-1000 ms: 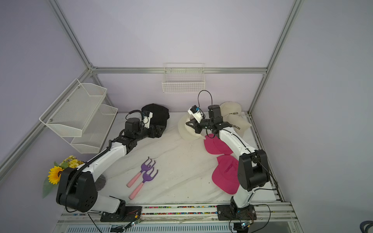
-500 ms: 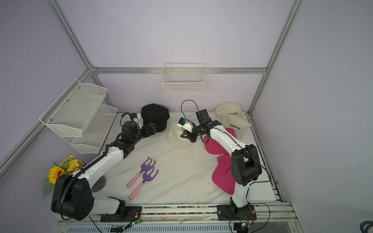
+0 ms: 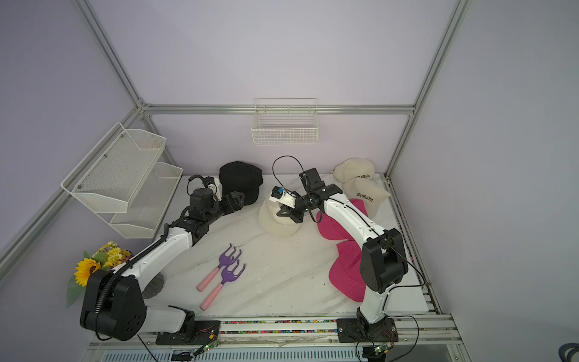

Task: Stack the baseball caps by color
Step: Place the baseball cap at the center of the board.

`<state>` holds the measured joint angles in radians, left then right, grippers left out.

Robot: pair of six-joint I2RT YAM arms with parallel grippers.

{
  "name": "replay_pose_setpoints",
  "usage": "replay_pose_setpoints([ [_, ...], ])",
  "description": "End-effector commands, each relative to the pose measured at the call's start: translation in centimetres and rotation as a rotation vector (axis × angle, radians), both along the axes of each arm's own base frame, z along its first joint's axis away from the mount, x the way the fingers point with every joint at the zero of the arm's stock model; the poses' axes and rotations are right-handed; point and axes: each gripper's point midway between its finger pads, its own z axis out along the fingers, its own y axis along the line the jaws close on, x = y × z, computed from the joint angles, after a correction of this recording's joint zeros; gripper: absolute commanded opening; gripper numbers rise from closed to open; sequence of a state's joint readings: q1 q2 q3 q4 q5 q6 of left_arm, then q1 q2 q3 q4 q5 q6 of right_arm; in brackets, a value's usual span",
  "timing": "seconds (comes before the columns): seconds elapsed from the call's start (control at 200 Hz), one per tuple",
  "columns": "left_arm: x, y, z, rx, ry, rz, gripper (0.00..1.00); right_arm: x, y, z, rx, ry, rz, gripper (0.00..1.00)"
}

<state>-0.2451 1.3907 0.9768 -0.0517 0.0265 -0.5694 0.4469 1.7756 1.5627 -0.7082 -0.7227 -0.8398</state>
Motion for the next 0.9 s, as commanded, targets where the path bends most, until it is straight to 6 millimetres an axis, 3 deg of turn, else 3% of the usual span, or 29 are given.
replay_pose_setpoints([
  [0.0,0.5,-0.2,1.1,-0.039,-0.006,-0.008,1.0,-1.7,0.2,0.7,0.023,-0.035,0.086,0.0],
  [0.09,0.5,-0.6,1.2,-0.052,-0.005,-0.029,1.0,-1.9,0.1,0.0,0.012,-0.043,0.101,0.0],
  [0.115,0.8,-0.9,-0.2,-0.053,0.03,-0.036,1.0,-1.8,0.0,-0.3,0.006,-0.045,0.1,0.0],
  [0.25,1.2,-2.6,-1.4,-0.097,0.07,-0.117,1.0,0.2,-0.4,-3.9,-0.089,-0.015,0.044,0.0],
  [0.375,1.3,-3.4,-2.8,-0.12,0.124,-0.152,1.0,4.3,-0.6,-5.9,-0.164,-0.077,-0.057,0.0],
  [0.555,1.1,-3.9,-4.7,-0.132,0.177,-0.173,1.0,11.1,-0.4,-4.0,-0.17,-0.298,-0.201,0.02],
  [0.6,1.0,-4.0,-5.1,-0.135,0.19,-0.178,1.0,12.8,-0.4,-2.9,-0.151,-0.35,-0.263,0.11],
  [0.68,1.0,-4.3,-5.6,-0.142,0.207,-0.189,1.0,14.8,-0.6,-0.2,-0.084,-0.437,-0.373,0.35],
  [0.73,0.9,-4.5,-6.0,-0.155,0.217,-0.196,1.0,15.2,-0.7,2.2,-0.01,-0.496,-0.422,0.68],
  [0.745,0.9,-4.6,-6.1,-0.158,0.221,-0.198,1.0,15.1,-0.7,2.9,0.012,-0.509,-0.433,0.88],
  [0.755,0.9,-4.6,-6.2,-0.16,0.224,-0.201,1.0,15.0,-0.7,3.2,0.024,-0.515,-0.437,0.95],
  [0.895,0.9,-5.5,-7.2,-0.192,0.24,-0.241,1.0,13.1,-2.6,9.1,0.24,-0.612,-0.579,0.97],
])
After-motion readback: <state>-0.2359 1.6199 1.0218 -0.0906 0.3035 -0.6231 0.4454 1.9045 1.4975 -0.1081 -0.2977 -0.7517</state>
